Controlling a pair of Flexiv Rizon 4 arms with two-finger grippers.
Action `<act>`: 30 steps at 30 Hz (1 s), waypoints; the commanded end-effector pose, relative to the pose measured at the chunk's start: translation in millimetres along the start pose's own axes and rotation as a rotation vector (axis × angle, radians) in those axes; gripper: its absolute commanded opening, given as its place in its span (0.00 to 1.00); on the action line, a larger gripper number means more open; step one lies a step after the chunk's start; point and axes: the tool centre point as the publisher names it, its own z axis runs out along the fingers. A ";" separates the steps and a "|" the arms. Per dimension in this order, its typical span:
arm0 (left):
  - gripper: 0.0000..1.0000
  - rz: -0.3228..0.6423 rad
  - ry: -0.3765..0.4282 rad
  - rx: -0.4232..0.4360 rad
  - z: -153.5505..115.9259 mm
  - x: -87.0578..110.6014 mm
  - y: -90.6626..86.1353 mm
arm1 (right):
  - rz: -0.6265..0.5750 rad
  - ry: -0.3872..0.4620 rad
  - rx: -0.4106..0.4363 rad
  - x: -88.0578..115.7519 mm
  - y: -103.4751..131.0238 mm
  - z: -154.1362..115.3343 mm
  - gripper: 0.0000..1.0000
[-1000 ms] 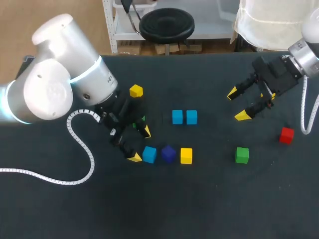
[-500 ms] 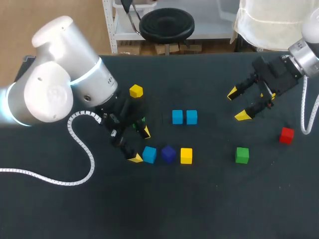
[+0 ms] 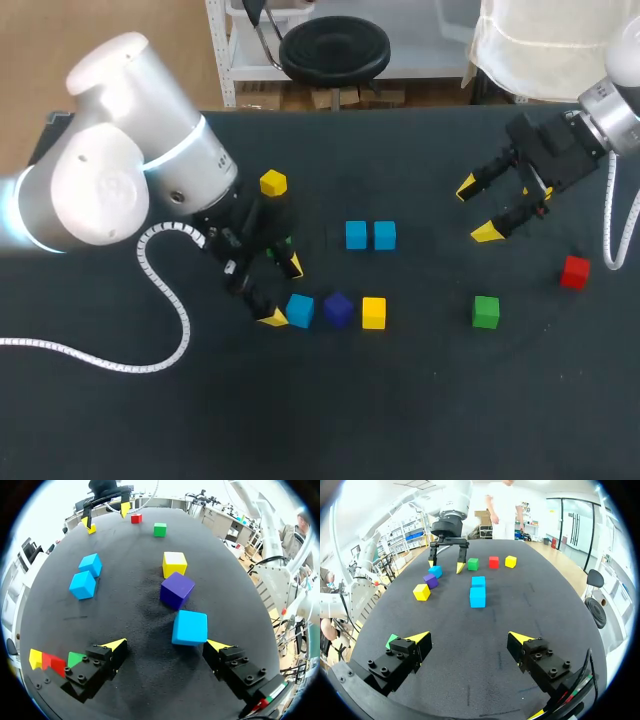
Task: Place the blue cubes, place green cubes on the blue cubes, place the yellow cubes on the green cubes, then place the red cubes on the yellow cubes, and place purple cube on the red cubes.
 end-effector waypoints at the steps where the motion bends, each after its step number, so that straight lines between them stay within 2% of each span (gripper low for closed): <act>1: 1.00 0.000 0.000 0.008 3.4 0.3 3.8 | -0.001 -0.001 0.000 0.0 0.0 0.0 1.00; 5: 1.00 0.002 -0.003 0.009 4.5 -1.1 3.6 | -0.001 -0.001 0.000 0.0 0.0 0.0 1.00; 9: 0.69 0.002 -0.007 0.011 6.0 -1.7 3.4 | -0.001 -0.001 0.000 0.0 0.0 0.0 1.00; 10: 0.55 0.002 -0.007 0.011 6.4 -2.1 3.1 | -0.001 -0.001 0.000 0.0 0.0 0.0 1.00; 11: 0.48 0.001 -0.008 0.010 6.7 -2.2 3.0 | -0.001 -0.001 0.000 0.0 0.0 0.0 1.00; 15: 0.41 -0.003 -0.011 0.013 8.8 -1.0 1.7 | -0.001 -0.001 0.000 0.0 0.0 0.0 1.00; 17: 0.45 -0.005 -0.011 0.014 9.1 -1.0 1.4 | -0.001 -0.001 0.000 0.0 0.0 0.0 1.00; 19: 1.00 0.000 -0.013 0.016 7.9 -1.6 -0.2 | -0.001 -0.001 0.000 0.0 0.0 0.0 1.00; 30: 1.00 0.091 0.013 0.001 -8.0 -15.8 -11.9 | -0.001 -0.001 0.000 0.0 0.0 0.0 1.00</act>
